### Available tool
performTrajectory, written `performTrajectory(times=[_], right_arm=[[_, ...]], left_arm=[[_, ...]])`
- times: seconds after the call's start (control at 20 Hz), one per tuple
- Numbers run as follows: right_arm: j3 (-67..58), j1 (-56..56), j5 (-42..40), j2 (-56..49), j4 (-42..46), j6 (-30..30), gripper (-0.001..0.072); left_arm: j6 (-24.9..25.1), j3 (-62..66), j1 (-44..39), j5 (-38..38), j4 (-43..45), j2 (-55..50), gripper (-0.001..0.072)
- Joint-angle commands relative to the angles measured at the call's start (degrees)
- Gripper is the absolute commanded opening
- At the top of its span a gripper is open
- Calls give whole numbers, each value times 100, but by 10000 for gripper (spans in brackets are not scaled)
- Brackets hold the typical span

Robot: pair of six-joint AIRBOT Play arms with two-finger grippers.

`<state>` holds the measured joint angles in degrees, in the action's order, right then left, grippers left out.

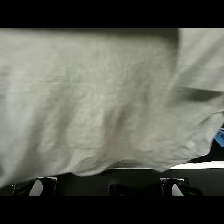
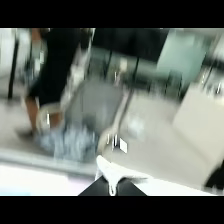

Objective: Fold the shirts.

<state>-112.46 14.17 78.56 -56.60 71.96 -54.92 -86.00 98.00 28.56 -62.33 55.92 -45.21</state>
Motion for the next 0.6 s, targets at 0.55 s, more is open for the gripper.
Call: performTrajectory(times=[0.55], right_arm=[[374, -940, -1543, -5322, -874, -1036, 43]], left_arm=[[782, -1021, -476, -4, -87, -5222, 30]])
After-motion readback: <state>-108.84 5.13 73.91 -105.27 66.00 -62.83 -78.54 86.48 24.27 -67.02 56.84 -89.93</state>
